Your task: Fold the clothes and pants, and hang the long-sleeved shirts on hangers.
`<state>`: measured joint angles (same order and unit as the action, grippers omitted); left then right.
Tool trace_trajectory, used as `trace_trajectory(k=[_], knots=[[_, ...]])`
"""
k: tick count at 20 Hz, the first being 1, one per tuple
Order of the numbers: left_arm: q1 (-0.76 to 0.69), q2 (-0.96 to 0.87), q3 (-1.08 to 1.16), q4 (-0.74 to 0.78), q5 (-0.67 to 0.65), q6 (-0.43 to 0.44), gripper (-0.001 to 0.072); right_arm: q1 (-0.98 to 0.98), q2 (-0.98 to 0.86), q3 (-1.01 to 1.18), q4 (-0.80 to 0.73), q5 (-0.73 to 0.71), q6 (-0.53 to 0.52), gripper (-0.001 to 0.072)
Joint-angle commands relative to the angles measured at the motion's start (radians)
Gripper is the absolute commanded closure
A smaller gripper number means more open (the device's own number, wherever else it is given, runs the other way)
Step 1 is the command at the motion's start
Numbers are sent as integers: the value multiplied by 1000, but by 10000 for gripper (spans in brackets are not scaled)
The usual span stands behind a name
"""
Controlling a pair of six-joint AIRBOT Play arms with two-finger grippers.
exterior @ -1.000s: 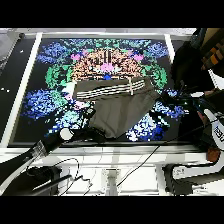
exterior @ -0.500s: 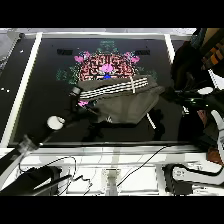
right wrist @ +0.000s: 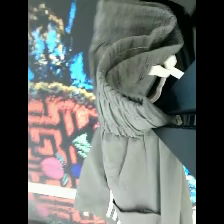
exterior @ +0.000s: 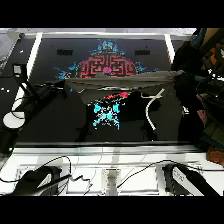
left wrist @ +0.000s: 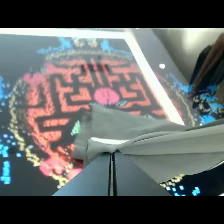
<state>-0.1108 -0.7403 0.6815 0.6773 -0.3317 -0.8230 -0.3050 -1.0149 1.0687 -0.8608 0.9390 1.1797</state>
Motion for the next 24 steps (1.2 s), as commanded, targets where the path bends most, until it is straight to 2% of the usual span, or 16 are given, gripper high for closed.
trace_trajectory(k=[1, 4, 6, 8, 12, 15, 20, 22, 24], knots=[[27, 39, 23, 4, -44, -42, 705, 0, 80, 6, -60, 95, 56, 670], [27, 48, 104, 22, -77, -52, 705, 0, 160, 8, -48, 130, 59, 670], [27, 60, 173, 103, -67, -51, 704, 0, 217, 45, -47, 142, 59, 671], [27, 82, 217, 134, -5, -51, 702, 0, 274, 106, -23, 143, 59, 671], [27, 183, 236, 134, 227, -52, 701, 0, 348, 269, 22, 141, 59, 670], [27, 251, 236, 134, 256, -52, 702, 0, 354, 360, 26, 161, 93, 670], [26, 364, 236, 130, 167, -52, 702, 0, 360, 435, 103, 398, 119, 670], [26, 420, 237, 130, 201, -52, 702, 0, 369, 466, 201, 477, 122, 670], [26, 467, 237, 130, 270, -52, 702, 0, 382, 484, 322, 463, 122, 670]])
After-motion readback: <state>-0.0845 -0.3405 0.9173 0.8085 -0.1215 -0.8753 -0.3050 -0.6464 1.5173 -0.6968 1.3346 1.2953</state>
